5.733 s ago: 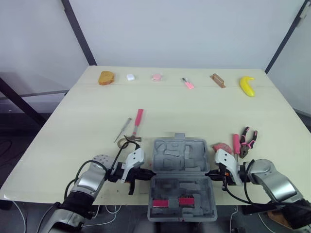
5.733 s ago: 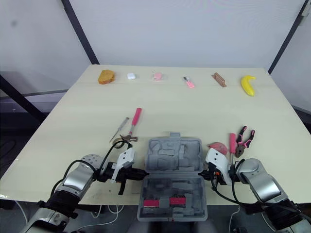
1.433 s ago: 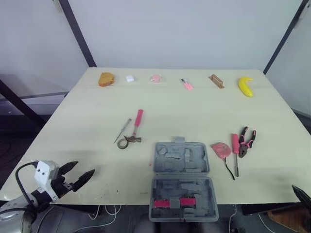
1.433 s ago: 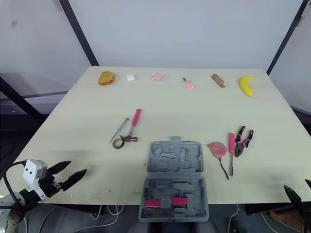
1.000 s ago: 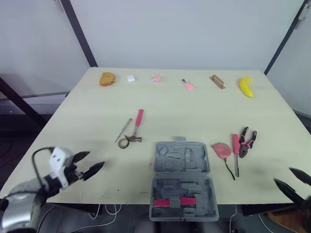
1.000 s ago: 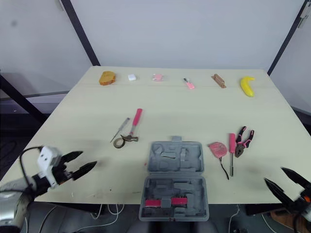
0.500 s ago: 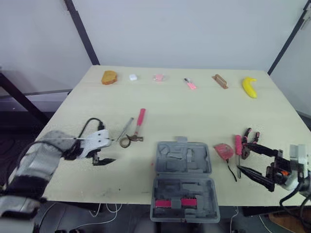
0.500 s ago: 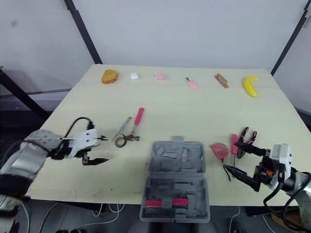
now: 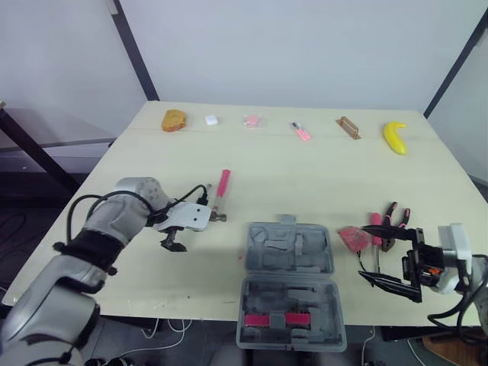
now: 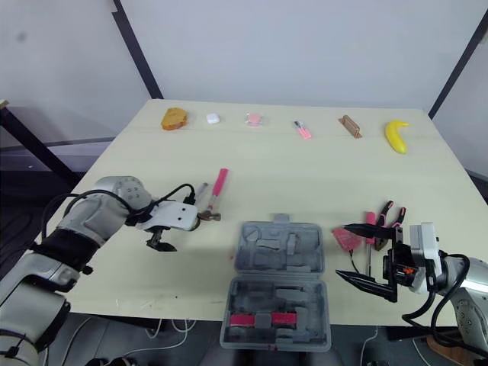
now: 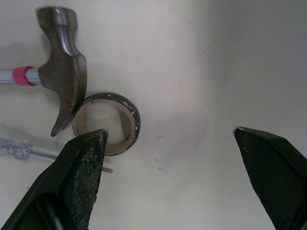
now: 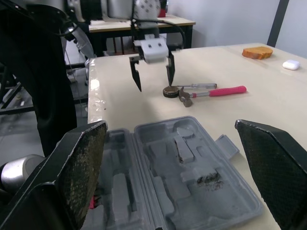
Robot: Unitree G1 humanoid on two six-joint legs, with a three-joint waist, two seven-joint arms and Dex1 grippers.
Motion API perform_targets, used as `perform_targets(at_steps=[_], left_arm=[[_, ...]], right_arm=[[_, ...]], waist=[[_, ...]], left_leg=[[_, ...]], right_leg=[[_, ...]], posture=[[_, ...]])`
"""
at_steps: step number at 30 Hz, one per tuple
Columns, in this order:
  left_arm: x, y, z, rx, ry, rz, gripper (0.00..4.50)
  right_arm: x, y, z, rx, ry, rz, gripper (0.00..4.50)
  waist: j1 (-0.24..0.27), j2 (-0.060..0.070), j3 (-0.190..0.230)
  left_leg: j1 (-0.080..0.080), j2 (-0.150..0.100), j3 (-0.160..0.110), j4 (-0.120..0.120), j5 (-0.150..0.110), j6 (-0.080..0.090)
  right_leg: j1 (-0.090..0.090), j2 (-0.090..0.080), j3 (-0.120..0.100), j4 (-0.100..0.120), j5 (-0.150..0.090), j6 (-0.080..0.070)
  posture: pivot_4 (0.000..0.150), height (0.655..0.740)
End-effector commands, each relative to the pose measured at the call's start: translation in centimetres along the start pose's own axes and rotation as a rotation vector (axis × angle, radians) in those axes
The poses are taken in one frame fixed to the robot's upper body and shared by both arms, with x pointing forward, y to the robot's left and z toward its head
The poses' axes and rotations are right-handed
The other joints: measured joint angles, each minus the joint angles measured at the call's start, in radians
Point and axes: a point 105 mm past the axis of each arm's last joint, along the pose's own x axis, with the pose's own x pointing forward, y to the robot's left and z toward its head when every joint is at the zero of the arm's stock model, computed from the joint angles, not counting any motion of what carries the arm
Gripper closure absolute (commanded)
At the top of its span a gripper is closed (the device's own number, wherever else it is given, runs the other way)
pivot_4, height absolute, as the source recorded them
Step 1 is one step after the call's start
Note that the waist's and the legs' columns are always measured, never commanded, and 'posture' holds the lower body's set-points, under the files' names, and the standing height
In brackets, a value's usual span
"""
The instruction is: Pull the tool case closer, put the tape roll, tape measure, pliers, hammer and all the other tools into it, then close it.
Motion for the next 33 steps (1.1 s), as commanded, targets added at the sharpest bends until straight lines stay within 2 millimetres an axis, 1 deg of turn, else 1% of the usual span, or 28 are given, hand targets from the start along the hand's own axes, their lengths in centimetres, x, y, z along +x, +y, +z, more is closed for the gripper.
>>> perform_targets(at_steps=[1,4,10,12,14,15,16,18,20,21,22,28,33], left_arm=[[0.0,0.8,0.1,0.037,0.052,-0.007,0.02],[0.3,1.3,0.2,0.041,0.076,-0.013,0.02],[1.1,2.0,-0.4,0.057,0.127,-0.011,0.02],[1.4,1.9,-0.5,0.060,0.131,-0.021,0.57],[1.6,1.8,-0.5,0.063,0.135,-0.028,0.73],[1.7,1.8,-0.6,0.065,0.136,-0.030,1.45],[1.8,1.8,-0.6,0.066,0.137,-0.030,1.72],[1.9,1.8,-0.6,0.066,0.138,-0.029,2.61],[2.0,1.8,-0.6,0.066,0.138,-0.029,3.63],[2.0,1.8,-0.6,0.066,0.137,-0.029,3.92],[2.0,1.8,-0.6,0.066,0.137,-0.029,4.43],[1.4,1.9,-0.8,0.066,0.136,-0.018,4.43],[0.0,2.0,0.1,0.057,0.071,0.005,4.43]], right_arm=[[0.5,0.1,0.8,-0.033,-0.028,0.014,0.00],[0.7,0.3,0.7,-0.028,-0.031,0.025,0.00],[0.8,0.7,0.4,-0.038,-0.008,0.059,0.00],[0.7,0.6,0.5,-0.050,-0.005,0.057,0.00],[0.7,0.6,0.4,-0.055,-0.004,0.056,0.00],[0.7,0.6,0.4,-0.055,-0.004,0.056,0.00],[0.8,0.6,0.4,-0.055,-0.005,0.057,0.00],[0.8,0.6,0.4,-0.056,-0.007,0.059,0.00],[1.0,0.6,0.5,-0.058,-0.009,0.065,0.00],[1.0,0.6,0.5,-0.058,-0.010,0.067,0.00],[1.1,0.6,0.5,-0.060,-0.011,0.070,0.00],[1.0,0.5,0.1,-0.056,0.017,0.092,0.00],[0.6,0.5,-0.4,-0.043,0.048,0.092,0.00]], waist=[[-0.001,0.000,0.000],[-0.001,0.000,0.000],[0.000,0.000,0.000],[0.000,0.000,0.000],[0.001,0.000,0.000],[0.002,0.001,0.000],[0.002,0.001,-0.001],[0.003,0.002,-0.001],[0.003,0.003,-0.001],[0.003,0.003,-0.002],[0.003,0.003,-0.002],[0.003,0.003,-0.002],[0.001,0.003,-0.001]], left_leg=[[0.000,0.000,0.000,0.000,0.000,0.000],[0.000,0.000,-0.001,0.000,0.000,0.000],[0.000,0.000,-0.001,0.000,0.000,0.000],[0.000,0.000,0.000,0.001,0.000,0.000],[0.000,0.000,0.000,0.001,0.000,0.000],[0.001,0.000,-0.001,0.001,0.000,0.000],[0.001,0.000,-0.001,0.002,0.000,0.000],[0.002,0.000,-0.001,0.003,0.000,0.000],[0.002,0.000,-0.001,0.004,0.000,0.000],[0.002,0.000,-0.001,0.005,0.000,0.000],[0.002,0.000,-0.001,0.006,0.000,0.000],[0.002,0.000,-0.002,0.007,0.000,0.000],[0.001,0.000,-0.002,0.008,0.000,0.000]], right_leg=[[0.000,0.000,0.000,0.000,0.000,0.000],[0.000,0.000,0.000,0.000,0.000,0.000],[0.000,0.000,0.000,0.000,0.000,0.000],[0.000,0.000,0.000,0.001,0.000,0.000],[0.000,0.000,0.000,0.002,0.000,0.000],[0.000,0.000,0.000,0.003,0.000,0.000],[0.000,0.000,0.000,0.004,0.000,0.000],[0.000,0.000,0.000,0.006,0.000,0.000],[0.001,0.000,0.000,0.008,0.000,0.000],[0.001,0.000,0.000,0.009,0.000,0.000],[0.001,0.000,0.000,0.010,0.000,0.000],[0.001,0.000,-0.001,0.010,0.000,0.000],[0.001,0.000,-0.001,0.010,0.000,0.000]], posture=[[0.150,0.7400],[0.150,0.7400],[0.150,0.7400],[0.150,0.7400],[0.150,0.7400],[0.150,0.7400],[0.150,0.7400],[0.150,0.7400],[0.150,0.7400],[0.150,0.7400],[0.150,0.7400],[0.150,0.7400],[0.150,0.7400]])
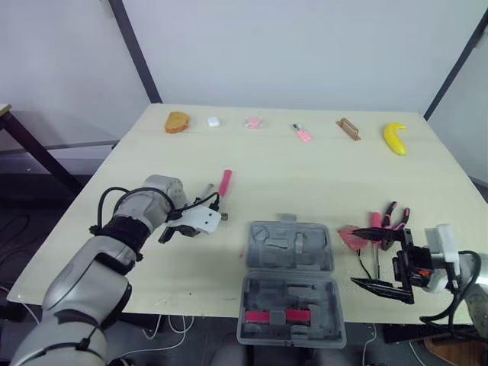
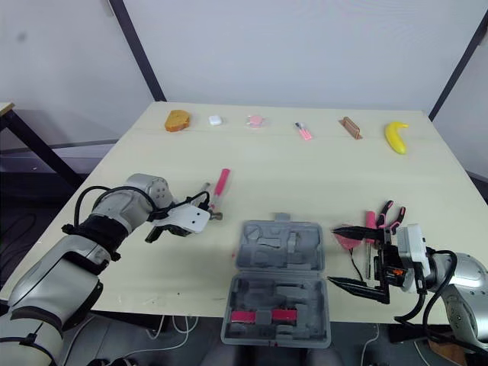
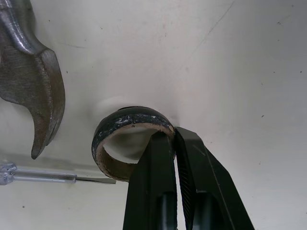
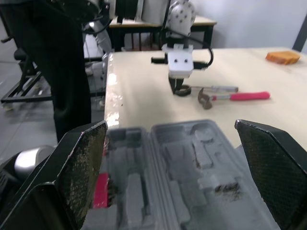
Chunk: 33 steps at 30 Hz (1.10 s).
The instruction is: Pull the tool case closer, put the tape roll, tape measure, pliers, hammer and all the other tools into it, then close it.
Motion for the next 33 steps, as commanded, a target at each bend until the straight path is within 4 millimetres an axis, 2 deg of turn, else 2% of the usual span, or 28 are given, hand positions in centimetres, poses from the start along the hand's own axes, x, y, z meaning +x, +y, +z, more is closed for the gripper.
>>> perform_targets(at_steps=[1,3,8,12,15,17,21,25,28,33], left_arm=[[-2.2,0.5,0.4,-0.012,-0.058,0.055,4.43],[-2.8,0.5,0.6,-0.016,-0.074,0.062,4.43],[-6.0,0.6,2.0,-0.025,-0.150,0.094,4.43],[-7.8,0.5,4.1,-0.009,-0.248,0.110,4.43],[-8.5,0.5,6.7,0.003,-0.364,0.117,4.43],[-9.3,0.6,9.4,-0.010,-0.511,0.103,4.43],[-10.5,1.1,12.8,-0.040,-0.697,0.088,4.43],[-10.3,1.0,14.6,-0.079,-0.781,0.041,4.43],[-9.2,0.9,14.6,-0.116,-0.776,-0.005,4.43],[-7.6,1.8,14.4,-0.184,-0.769,-0.029,4.43]], right_arm=[[-0.4,0.0,0.3,-0.028,0.011,0.003,0.00],[-0.5,-0.1,0.3,-0.026,0.013,0.000,0.00],[-1.0,-0.2,0.2,-0.024,0.025,-0.011,0.00],[-1.5,-0.5,0.1,-0.022,0.042,-0.022,0.00],[-1.8,-0.6,0.1,-0.023,0.049,-0.022,0.00],[-2.0,-0.7,0.1,-0.020,0.056,-0.034,0.00],[-2.6,-0.9,0.2,-0.016,0.069,-0.051,0.00],[-3.1,-0.8,0.0,-0.008,0.083,-0.066,0.00],[-3.5,-1.1,0.0,-0.006,0.085,-0.087,0.00],[-4.3,-1.1,0.2,0.008,0.101,-0.101,0.00]], waist=[[-0.001,-0.002,0.001],[-0.001,-0.002,0.002],[-0.002,-0.003,0.002],[-0.002,-0.003,0.002],[-0.001,-0.003,0.003],[-0.001,-0.003,0.003],[-0.002,-0.003,0.003],[-0.011,-0.003,0.003],[-0.020,-0.003,0.003],[-0.023,-0.004,0.003]], left_leg=[[0.000,0.000,0.000,0.000,0.000,0.000],[-0.001,0.000,0.000,0.001,0.000,0.000],[-0.001,0.000,0.000,0.001,0.000,0.000],[-0.001,0.000,0.000,0.001,0.000,0.000],[-0.001,0.000,0.000,0.002,0.000,0.000],[-0.001,0.000,0.000,0.002,0.000,0.000],[-0.002,0.000,0.000,0.002,0.000,0.000],[-0.001,0.000,-0.001,0.002,0.000,0.000],[-0.001,0.000,-0.001,0.002,0.000,0.000],[-0.001,0.000,-0.001,0.002,0.000,0.000]], right_leg=[[0.000,0.000,0.000,0.000,0.000,0.000],[0.000,0.000,0.000,-0.001,0.000,0.000],[0.000,0.000,0.000,-0.001,0.000,0.000],[0.000,0.000,0.000,-0.001,0.000,0.000],[0.000,0.000,0.000,-0.001,0.000,0.000],[0.000,0.000,0.000,-0.001,0.000,0.000],[0.000,0.000,0.000,-0.001,0.000,0.000],[0.000,0.001,0.001,0.000,0.000,0.000],[0.000,0.001,0.001,0.000,0.000,0.000],[0.000,0.001,0.001,-0.001,0.000,0.000]], posture=[[0.150,0.7400],[0.150,0.7400],[0.150,0.7400],[0.150,0.7400],[0.150,0.7400],[0.150,0.7400],[0.150,0.7400],[0.150,0.7400],[0.150,0.7400],[0.150,0.7400]])
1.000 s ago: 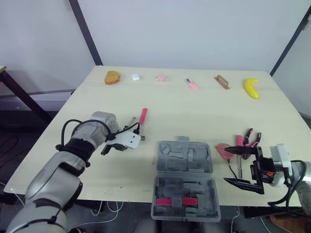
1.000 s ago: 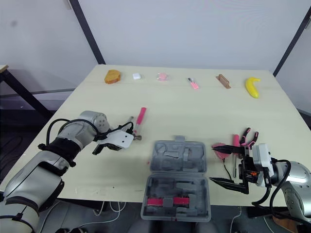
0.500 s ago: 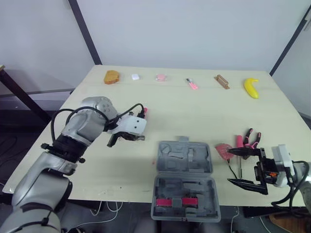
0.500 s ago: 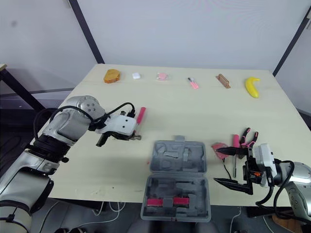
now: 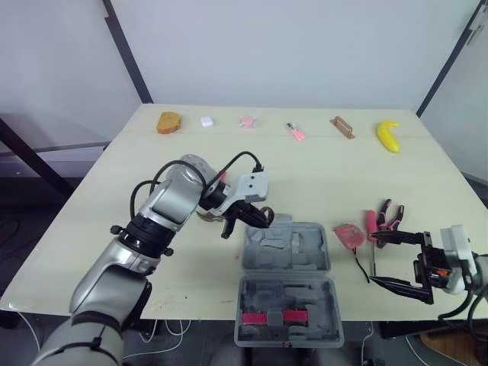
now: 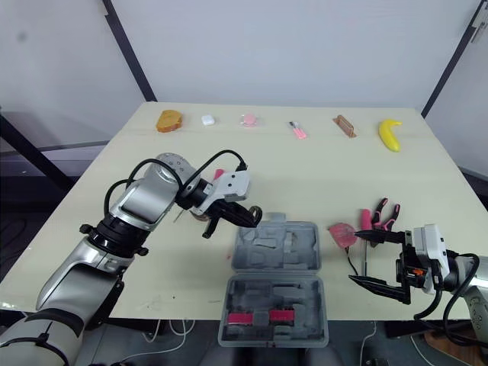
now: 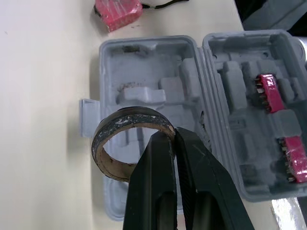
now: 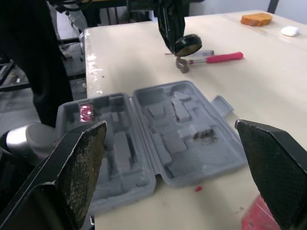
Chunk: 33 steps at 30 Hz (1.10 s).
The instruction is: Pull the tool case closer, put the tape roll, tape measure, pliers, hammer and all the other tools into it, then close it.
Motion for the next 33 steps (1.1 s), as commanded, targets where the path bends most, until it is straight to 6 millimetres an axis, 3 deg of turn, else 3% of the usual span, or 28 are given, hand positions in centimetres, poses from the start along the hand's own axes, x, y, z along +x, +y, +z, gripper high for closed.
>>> perform_targets(at_steps=[1,7,13,20,33], left_arm=[[-0.2,0.9,0.3,0.004,0.003,0.027,4.43],[1.0,1.8,-1.1,-0.062,0.010,0.048,4.43],[1.4,1.2,-1.7,-0.132,-0.043,0.045,4.43],[1.4,1.1,-2.8,-0.191,-0.065,0.066,4.43],[2.6,1.6,-5.0,-0.264,-0.099,0.067,4.43]], right_arm=[[-1.0,-0.3,0.9,-0.022,0.001,-0.018,0.00],[-2.2,-0.9,0.7,0.018,0.052,-0.050,0.00],[-3.0,-1.0,0.5,0.029,0.102,-0.060,0.00],[-2.2,-1.9,1.8,0.013,0.106,-0.040,0.00],[-0.8,-2.0,2.2,-0.001,0.094,-0.034,0.00]], waist=[[0.000,0.000,0.000],[0.001,0.000,0.000],[-0.001,0.000,0.000],[-0.001,0.000,0.001],[-0.001,0.000,0.001]], left_leg=[[0.000,0.000,0.000,0.000,0.000,0.000],[0.000,0.000,0.000,0.000,0.000,0.000],[0.000,0.000,0.000,0.000,0.000,0.000],[0.000,0.000,-0.001,0.000,0.000,0.000],[0.000,0.000,0.000,0.000,0.000,0.000]], right_leg=[[0.000,0.000,0.000,0.000,0.000,0.000],[0.000,0.000,0.000,0.000,0.000,0.000],[0.000,0.000,0.000,0.000,0.000,0.000],[0.000,0.000,0.000,0.000,0.000,0.000],[0.000,0.000,0.000,0.000,0.000,0.000]], posture=[[0.150,0.7400],[0.150,0.7400],[0.150,0.7400],[0.150,0.7400],[0.150,0.7400]])
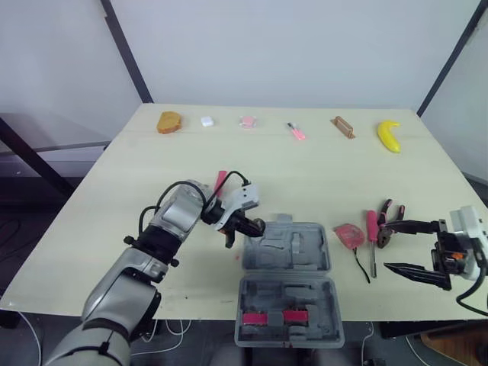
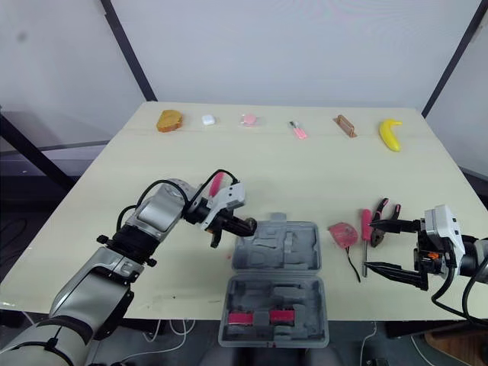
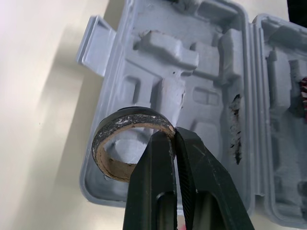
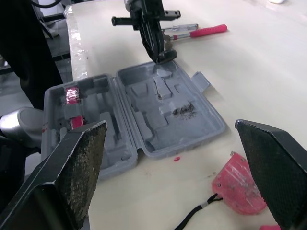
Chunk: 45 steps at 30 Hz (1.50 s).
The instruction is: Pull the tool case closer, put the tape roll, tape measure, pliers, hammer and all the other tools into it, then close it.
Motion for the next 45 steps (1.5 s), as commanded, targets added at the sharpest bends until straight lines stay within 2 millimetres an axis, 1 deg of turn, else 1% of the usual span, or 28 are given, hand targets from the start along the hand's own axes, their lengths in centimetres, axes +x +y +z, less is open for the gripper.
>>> perform_targets(at_steps=[1,10,19,22,32,39,41,42,45], left_arm=[[0.2,0.4,0.0,-0.003,-0.041,0.003,4.43],[0.9,1.0,-0.7,-0.017,-0.049,-0.010,4.43],[0.7,1.2,-1.2,-0.025,-0.046,-0.019,4.43],[0.8,1.2,-1.4,-0.029,-0.043,-0.033,4.43],[0.7,1.4,-0.9,0.000,-0.072,-0.039,4.43],[0.6,1.4,-0.9,0.007,-0.066,-0.044,4.43],[0.5,1.3,-0.8,0.006,-0.069,-0.053,3.82],[0.5,1.3,-0.8,0.006,-0.071,-0.056,3.63],[0.4,1.3,-0.6,0.007,-0.072,-0.059,2.37]], right_arm=[[0.5,0.1,0.9,-0.034,-0.023,-0.002,0.00],[0.6,0.5,0.8,-0.031,-0.024,-0.012,0.00],[0.9,1.0,0.1,-0.022,-0.034,-0.009,0.00],[1.1,0.8,-0.1,-0.029,-0.044,-0.017,0.00],[0.7,1.2,-1.5,-0.027,-0.060,-0.034,0.00],[0.6,1.3,-1.9,-0.030,-0.064,-0.044,0.00],[0.6,1.3,-2.0,-0.030,-0.065,-0.047,0.00],[0.7,1.3,-2.1,-0.030,-0.066,-0.048,0.00],[0.8,1.4,-2.2,-0.032,-0.070,-0.050,0.00]], waist=[[0.000,0.000,0.000],[0.001,0.000,0.000],[0.000,0.000,0.000],[0.000,0.000,0.000],[0.000,0.000,0.000],[-0.001,0.000,0.000],[-0.001,0.000,0.000],[-0.001,0.000,0.000],[-0.001,0.000,0.000]], left_leg=[[0.000,0.000,0.000,0.000,0.000,0.000],[0.000,0.000,0.000,0.000,0.000,0.000],[0.000,0.000,0.000,0.000,0.000,0.000],[0.000,0.000,0.000,0.000,0.000,0.000],[0.000,0.000,0.000,0.000,0.000,0.000],[0.000,0.000,0.000,0.000,0.000,0.000],[0.000,0.000,0.000,0.000,0.000,0.000],[0.000,0.000,0.000,0.000,0.000,0.000],[0.000,0.000,0.000,0.000,0.000,0.000]], right_leg=[[0.000,0.000,0.000,0.000,0.000,0.000],[0.000,0.000,0.000,0.000,0.000,0.000],[0.000,0.000,0.000,0.000,0.000,0.000],[0.000,0.000,0.000,0.000,0.000,0.000],[0.000,0.000,0.000,0.000,0.000,0.000],[0.000,0.000,0.000,0.000,0.000,0.000],[0.000,0.000,0.000,0.000,0.000,0.000],[0.000,0.000,0.000,0.000,0.000,0.000],[0.000,0.000,0.000,0.000,0.000,0.000]], posture=[[0.150,0.7400],[0.150,0.7400],[0.150,0.7400],[0.150,0.7400],[0.150,0.7400],[0.150,0.7400],[0.150,0.7400],[0.150,0.7400],[0.150,0.7400]])
